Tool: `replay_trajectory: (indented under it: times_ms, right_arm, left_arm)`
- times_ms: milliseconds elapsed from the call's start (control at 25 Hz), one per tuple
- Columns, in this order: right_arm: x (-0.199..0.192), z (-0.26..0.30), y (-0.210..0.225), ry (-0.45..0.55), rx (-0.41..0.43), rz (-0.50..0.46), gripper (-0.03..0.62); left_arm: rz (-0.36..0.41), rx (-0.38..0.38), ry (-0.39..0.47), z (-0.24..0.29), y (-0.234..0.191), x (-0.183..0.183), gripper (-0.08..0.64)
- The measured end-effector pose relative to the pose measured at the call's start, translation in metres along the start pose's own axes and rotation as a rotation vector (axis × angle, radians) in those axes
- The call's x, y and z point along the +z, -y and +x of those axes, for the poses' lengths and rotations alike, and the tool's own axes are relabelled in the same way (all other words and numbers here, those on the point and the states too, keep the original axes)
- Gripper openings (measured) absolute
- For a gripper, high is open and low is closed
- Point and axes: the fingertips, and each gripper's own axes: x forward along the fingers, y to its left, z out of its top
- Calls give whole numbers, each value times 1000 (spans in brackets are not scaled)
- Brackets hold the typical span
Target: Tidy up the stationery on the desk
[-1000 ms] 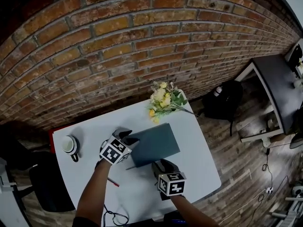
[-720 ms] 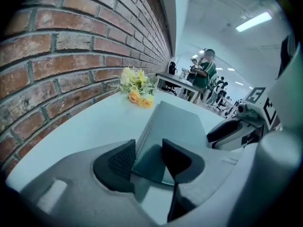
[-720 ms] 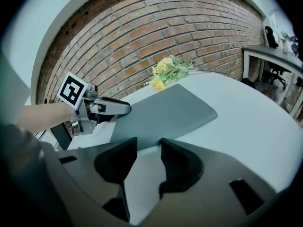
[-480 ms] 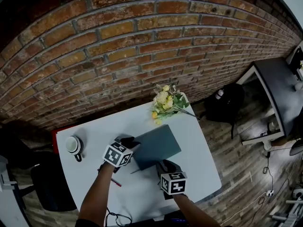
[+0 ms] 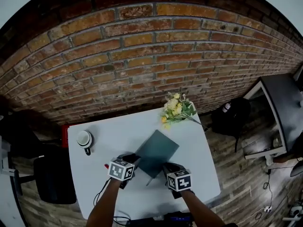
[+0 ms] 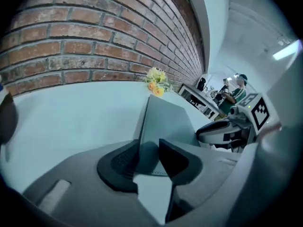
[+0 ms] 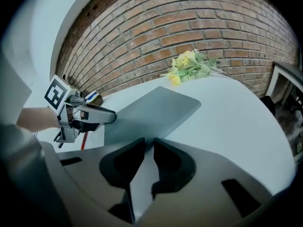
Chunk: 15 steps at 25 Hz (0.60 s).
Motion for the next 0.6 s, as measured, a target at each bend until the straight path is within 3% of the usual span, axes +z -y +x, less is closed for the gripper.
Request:
replay_trajectory:
  times_ms: [600]
  right_arm:
    - [-13, -7, -16, -78, 109, -81, 23]
  left_arm:
    - [-255, 182, 103, -48, 42, -76, 138]
